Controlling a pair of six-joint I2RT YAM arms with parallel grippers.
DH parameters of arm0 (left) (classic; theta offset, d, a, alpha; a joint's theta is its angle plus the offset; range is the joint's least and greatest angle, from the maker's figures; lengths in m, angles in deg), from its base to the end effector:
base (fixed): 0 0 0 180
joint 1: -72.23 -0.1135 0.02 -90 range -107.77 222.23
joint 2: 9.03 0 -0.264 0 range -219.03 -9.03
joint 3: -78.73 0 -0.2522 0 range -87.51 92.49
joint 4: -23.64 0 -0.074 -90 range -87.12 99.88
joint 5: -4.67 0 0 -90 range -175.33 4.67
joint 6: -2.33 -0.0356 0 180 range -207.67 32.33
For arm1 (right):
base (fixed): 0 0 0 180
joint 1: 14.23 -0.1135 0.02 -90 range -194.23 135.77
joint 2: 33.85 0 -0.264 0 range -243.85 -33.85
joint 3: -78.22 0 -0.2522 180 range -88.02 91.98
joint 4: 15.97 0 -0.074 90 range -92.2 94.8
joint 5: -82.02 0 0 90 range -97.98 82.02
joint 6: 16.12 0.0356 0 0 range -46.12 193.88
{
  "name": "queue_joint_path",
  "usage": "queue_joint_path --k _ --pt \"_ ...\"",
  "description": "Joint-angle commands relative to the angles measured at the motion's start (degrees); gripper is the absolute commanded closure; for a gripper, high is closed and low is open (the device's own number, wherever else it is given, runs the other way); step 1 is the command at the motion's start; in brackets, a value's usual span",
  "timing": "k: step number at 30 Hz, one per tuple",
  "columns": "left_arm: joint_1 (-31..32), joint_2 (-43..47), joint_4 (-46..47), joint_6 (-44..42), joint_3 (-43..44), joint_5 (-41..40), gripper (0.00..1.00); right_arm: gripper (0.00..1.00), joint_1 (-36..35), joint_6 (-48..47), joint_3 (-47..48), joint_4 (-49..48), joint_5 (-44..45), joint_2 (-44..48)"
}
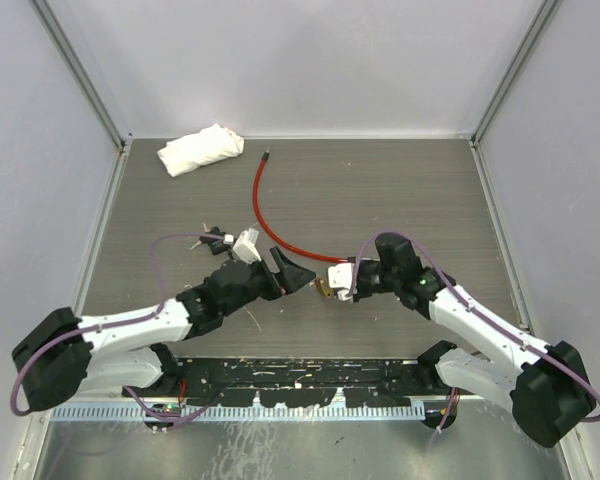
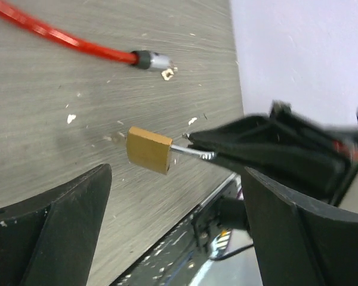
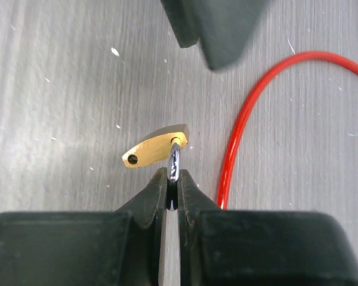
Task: Lock with the key
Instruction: Lock the lock.
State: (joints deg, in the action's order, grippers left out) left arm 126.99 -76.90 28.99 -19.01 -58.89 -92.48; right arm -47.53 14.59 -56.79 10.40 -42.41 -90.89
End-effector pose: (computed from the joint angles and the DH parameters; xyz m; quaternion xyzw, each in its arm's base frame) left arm 0.1484 -0.2023 0.2119 -0.1345 0.8079 -0.4790 0.3159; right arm 0.1595 0.1288 0.2181 -0.7107 0.5012 0.1662 0.4649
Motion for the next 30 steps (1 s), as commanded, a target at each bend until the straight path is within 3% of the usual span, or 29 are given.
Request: queue_joint_path --k 1,4,7,12,16,21,27,30 --pt "0.2 8.4 15.7 -35.0 -5.0 7.9 0.07 0.99 5.4 4.8 7.2 5.9 -18.8 -0.3" --pt "0.2 12.5 20.4 -50.6 -8.7 15.9 0.01 0.99 7.2 4.9 9.5 10.8 -25.3 -1.8" --pt "0.2 12.4 28.1 -62.8 -12.1 20.3 0.02 0.99 7.4 1.8 10.7 15.2 -28.4 -3.5" --pt "-0.3 5.5 23.1 -76.9 -8.9 28.8 0.02 0.99 7.5 -4.7 12.3 22.5 -30.5 -6.7" --pt "-1.6 -2.6 24.1 -77.7 -5.8 37.8 0.02 0.99 7.5 -5.9 11.8 22.7 -30.2 -7.1" --pt "-1.7 -11.3 27.5 -74.0 -3.0 43.0 0.11 0.99 7.5 -6.0 11.7 22.4 -30.1 -7.5" --pt "-1.7 -20.5 37.9 -65.3 -1.1 46.5 0.35 0.99 7.5 -5.9 11.2 21.5 -30.0 -8.0" --pt "-1.7 -24.4 41.6 -62.0 -0.2 46.4 0.53 0.99 7.5 -5.8 10.9 21.0 -29.9 -7.9"
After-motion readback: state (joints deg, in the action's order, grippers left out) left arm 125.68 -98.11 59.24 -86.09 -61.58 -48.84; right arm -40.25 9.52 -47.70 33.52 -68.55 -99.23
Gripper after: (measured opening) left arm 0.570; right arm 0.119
